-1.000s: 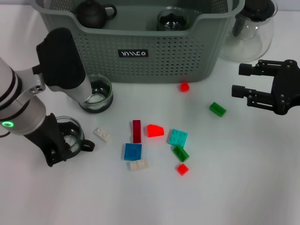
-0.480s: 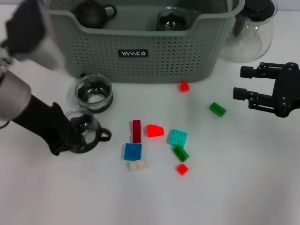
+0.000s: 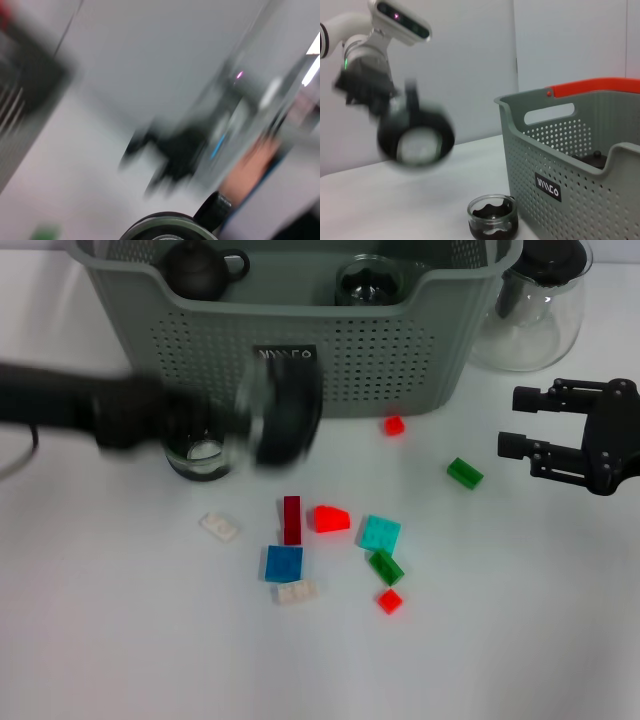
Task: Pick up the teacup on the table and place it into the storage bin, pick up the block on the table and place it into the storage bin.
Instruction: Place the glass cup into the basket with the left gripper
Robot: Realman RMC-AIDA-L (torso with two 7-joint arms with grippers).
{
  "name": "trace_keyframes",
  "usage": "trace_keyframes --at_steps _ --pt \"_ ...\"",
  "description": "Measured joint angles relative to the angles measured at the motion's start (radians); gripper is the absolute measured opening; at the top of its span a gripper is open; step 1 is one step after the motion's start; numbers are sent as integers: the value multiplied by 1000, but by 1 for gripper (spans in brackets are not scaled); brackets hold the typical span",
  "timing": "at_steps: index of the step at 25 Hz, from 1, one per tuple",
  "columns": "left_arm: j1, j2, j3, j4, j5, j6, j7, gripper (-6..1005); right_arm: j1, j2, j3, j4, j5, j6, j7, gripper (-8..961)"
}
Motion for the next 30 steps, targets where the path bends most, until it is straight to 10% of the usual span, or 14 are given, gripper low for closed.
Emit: trace_keyframes --at_steps 8,16,22,30 --pt "-119 57 -102 -1 -248 -118 -149 38 1 -2 0 9 -1 3 -3 592" --pt "-335 120 131 92 60 -561 -399 37 6 -5 0 22 -28 5 3 593" --pt "-515 67 343 -65 482 -829 -556 37 6 -3 0 23 -29 1 3 593" --pt "-605 -32 375 -238 778 -997 -622 38 3 -3 0 44 -29 -2 -8 592"
